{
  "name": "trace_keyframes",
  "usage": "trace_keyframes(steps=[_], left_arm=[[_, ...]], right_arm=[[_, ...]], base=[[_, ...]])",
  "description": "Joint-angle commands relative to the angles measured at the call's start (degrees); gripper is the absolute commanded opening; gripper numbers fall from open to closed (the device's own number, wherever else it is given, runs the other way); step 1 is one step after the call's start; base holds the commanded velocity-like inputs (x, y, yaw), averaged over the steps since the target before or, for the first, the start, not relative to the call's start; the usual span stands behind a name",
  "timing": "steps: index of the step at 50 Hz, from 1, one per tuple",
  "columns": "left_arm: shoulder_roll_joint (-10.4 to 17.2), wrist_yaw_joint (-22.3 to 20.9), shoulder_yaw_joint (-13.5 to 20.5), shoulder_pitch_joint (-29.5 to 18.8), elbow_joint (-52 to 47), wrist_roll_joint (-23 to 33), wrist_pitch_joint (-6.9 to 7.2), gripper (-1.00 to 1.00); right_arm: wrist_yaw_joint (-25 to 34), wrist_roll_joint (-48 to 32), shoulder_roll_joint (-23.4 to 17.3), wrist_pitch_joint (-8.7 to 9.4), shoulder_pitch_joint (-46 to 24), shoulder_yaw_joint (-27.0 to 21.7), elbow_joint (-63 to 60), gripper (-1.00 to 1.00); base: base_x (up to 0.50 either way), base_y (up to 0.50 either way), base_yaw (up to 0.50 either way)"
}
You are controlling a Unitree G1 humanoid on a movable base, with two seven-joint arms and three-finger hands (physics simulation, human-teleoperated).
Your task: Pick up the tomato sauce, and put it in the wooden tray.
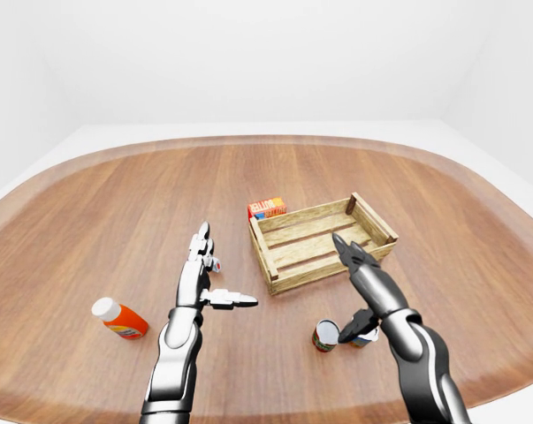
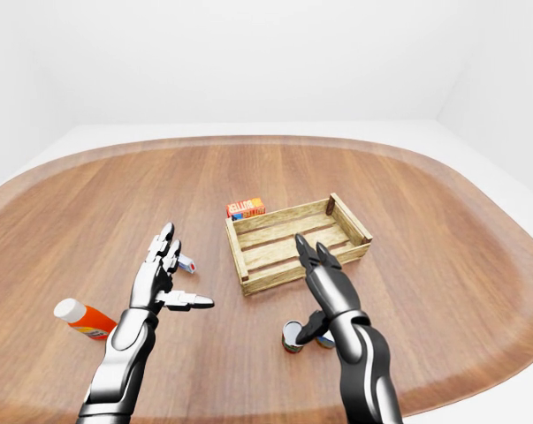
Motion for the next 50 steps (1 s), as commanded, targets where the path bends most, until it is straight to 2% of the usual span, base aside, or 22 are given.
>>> trace_keyframes(steps=[1, 37, 50], left_arm=[[-0.01, -0.01, -0.01, -0.04, 0.01, -0.01, 0.05, 1.00], [0.01, -0.09, 0.01, -0.01, 0.22, -0.02, -0.20, 1.00], [0.01, -0.13, 0.04, -0.03, 0.19, -0.09, -0.13, 1.00]], right_arm=[[-0.88, -1.95, -0.23, -1.35, 0.76, 0.10, 3.11, 1.00], [-4.76, -4.28, -1.04, -4.35, 0.55, 0.91, 11.37, 1.00], [-4.92, -4.91, -1.06, -3.74, 0.13, 1.77, 13.09, 1.00]], base=[[0.00, 0.00, 0.00], [0.00, 0.00, 0.00], [0.00, 0.00, 0.00]])
